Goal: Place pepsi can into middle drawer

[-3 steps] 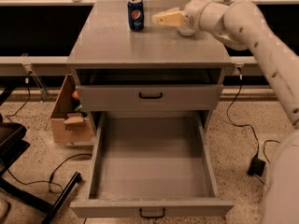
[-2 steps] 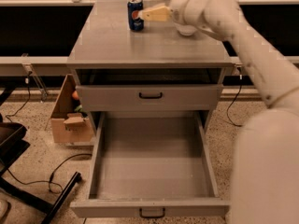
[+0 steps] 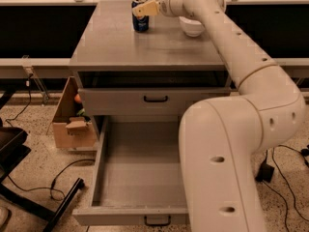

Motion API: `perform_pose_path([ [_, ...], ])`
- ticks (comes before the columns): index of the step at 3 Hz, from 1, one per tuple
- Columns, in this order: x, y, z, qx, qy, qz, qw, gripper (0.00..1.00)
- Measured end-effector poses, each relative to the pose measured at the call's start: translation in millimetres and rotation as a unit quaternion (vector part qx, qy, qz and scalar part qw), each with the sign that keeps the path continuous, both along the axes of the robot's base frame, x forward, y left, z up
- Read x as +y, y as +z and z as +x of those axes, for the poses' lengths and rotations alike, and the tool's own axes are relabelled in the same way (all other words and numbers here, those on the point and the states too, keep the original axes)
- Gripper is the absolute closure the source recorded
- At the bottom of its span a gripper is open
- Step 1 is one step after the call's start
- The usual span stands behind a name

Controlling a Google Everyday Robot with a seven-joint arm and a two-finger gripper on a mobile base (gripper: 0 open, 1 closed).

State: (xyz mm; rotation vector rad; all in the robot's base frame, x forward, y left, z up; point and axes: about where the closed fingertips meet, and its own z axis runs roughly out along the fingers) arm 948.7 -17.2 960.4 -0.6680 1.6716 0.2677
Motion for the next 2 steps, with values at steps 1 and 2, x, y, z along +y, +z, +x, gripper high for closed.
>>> perform_pose_path([
  [1,-16.5,-11.7,26.6,0.000,-0.037,0.013,0.9992,0.00],
  [2,-8.4,-14.0,55.0,-0.028,-0.057,0.046,0.9969,0.00],
])
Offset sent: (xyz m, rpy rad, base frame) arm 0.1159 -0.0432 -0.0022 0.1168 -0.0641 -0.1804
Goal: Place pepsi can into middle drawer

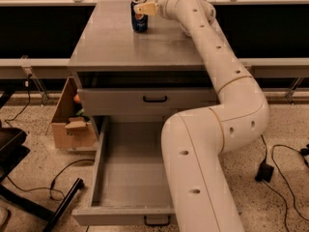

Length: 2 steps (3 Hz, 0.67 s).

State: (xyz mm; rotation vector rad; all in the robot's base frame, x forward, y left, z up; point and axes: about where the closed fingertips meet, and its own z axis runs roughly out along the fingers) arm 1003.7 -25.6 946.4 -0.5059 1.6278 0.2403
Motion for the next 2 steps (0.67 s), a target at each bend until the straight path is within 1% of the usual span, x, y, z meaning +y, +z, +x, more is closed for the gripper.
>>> perform_pose_path([
  [1,1.2,-1.6,0.3,0.001,0.001,0.001,1.0000,0.00],
  [2,12.5,-11.4,4.8,-0.001,0.011,0.026,0.9996,0.00],
])
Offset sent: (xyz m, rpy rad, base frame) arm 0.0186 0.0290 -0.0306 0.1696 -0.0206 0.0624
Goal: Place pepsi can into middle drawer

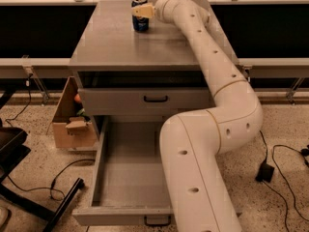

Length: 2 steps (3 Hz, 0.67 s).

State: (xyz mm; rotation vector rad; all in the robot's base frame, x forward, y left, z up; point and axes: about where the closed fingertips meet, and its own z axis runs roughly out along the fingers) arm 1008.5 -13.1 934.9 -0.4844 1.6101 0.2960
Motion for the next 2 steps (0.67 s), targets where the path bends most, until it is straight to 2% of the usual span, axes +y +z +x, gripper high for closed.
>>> perform_pose_path([
  [1,19.8,-6.5,2.9,-0.008,0.019,0.028,0.9994,0.00],
  [2,38.7,-13.8,2.9,-0.008,0.036,0.036,0.9987,0.00],
])
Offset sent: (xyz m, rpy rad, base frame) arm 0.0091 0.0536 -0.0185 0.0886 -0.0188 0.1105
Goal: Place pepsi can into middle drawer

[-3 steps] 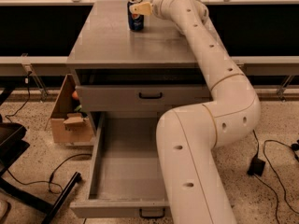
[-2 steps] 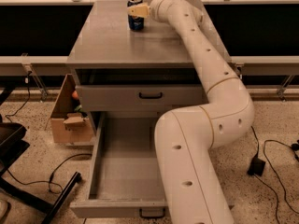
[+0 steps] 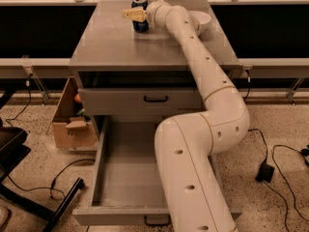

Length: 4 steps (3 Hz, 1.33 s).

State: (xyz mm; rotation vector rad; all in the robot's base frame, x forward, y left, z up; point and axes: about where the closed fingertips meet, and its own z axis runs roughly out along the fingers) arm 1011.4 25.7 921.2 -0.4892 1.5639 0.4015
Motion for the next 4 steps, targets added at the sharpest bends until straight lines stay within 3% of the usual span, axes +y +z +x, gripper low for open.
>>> perform_pose_path([
  [1,19.1,-17.9,3.1,0.005,0.005,-0.028,0.9996,0.02],
  [4,27.4,-28.1,6.5,0.006,0.003,-0.039,0.9992,0.72],
])
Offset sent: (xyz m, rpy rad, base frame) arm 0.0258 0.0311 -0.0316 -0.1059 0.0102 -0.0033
